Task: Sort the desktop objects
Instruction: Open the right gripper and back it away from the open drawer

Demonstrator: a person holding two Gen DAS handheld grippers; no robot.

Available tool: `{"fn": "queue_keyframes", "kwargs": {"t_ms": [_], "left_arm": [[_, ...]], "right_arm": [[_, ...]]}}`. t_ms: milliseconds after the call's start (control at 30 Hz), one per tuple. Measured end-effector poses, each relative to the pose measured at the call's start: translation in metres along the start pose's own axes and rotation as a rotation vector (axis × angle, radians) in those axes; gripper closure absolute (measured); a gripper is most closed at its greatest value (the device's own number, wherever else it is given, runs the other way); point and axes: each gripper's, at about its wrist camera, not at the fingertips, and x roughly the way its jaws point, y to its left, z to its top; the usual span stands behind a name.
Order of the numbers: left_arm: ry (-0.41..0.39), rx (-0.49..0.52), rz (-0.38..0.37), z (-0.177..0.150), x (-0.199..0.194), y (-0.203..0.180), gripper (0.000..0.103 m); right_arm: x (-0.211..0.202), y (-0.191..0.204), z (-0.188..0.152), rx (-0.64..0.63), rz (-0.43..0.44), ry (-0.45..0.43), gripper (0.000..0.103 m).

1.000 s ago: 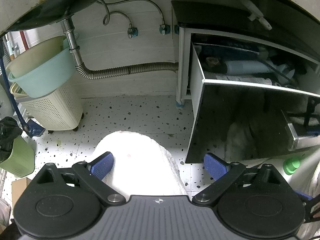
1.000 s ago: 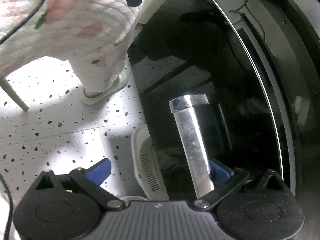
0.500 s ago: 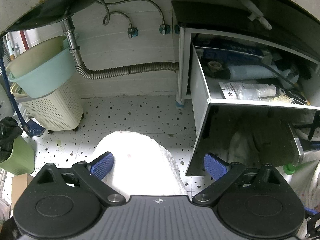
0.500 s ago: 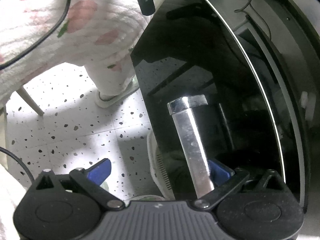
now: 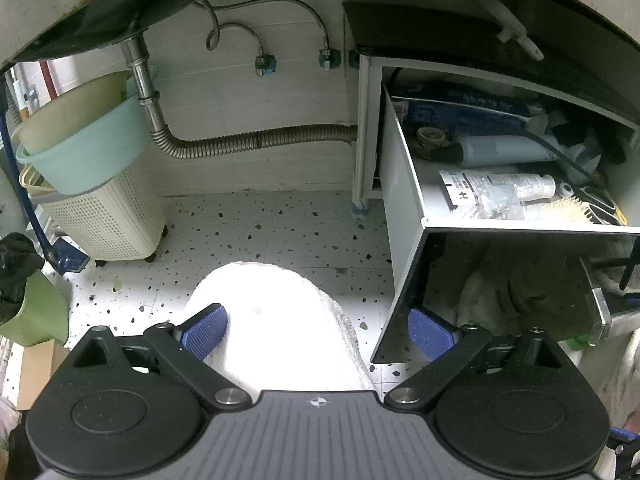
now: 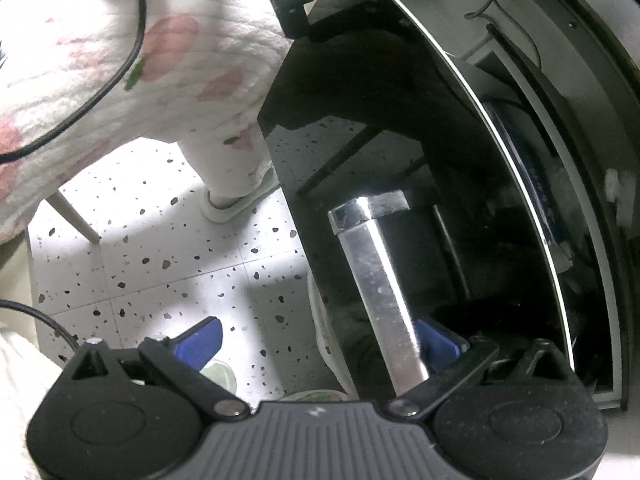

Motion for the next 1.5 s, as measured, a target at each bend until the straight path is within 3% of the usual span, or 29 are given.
{"fn": "queue_keyframes", "kwargs": {"t_ms": [267, 400, 800, 1100, 1267, 1500], "left_arm": [[0.001, -0.001, -0.001, 0.001, 0.001, 0.003, 0.005], [0.001, -0.001, 0.000, 0.003, 0.003, 0.005, 0.005], [0.002, 0.010, 0.010, -0.001, 0.000, -0.002, 0.005], [0.003, 0.014, 0.013, -0.002, -0.001, -0.004, 0.005], [0.003, 0.013, 0.013, -0.002, -0.001, -0.004, 0.005], [0.001, 0.011, 0.011, -0.002, -0.001, -0.003, 0.005]], "right_arm": [[-0.006, -0.008, -0.005, 0.068, -0.001, -0.055, 0.005], [-0.017, -0.011, -0.008, 0.106, -0.052, -0.114, 0.005], [-0.066, -0.043, -0.027, 0.506, -0.185, -0.321, 0.004], [-0.096, -0.059, -0.057, 0.738, -0.394, -0.447, 0.000], [-0.107, -0.073, -0.068, 0.850, -0.413, -0.521, 0.000], [-0.094, -0.076, -0.074, 0.915, -0.447, -0.485, 0.000]]}}
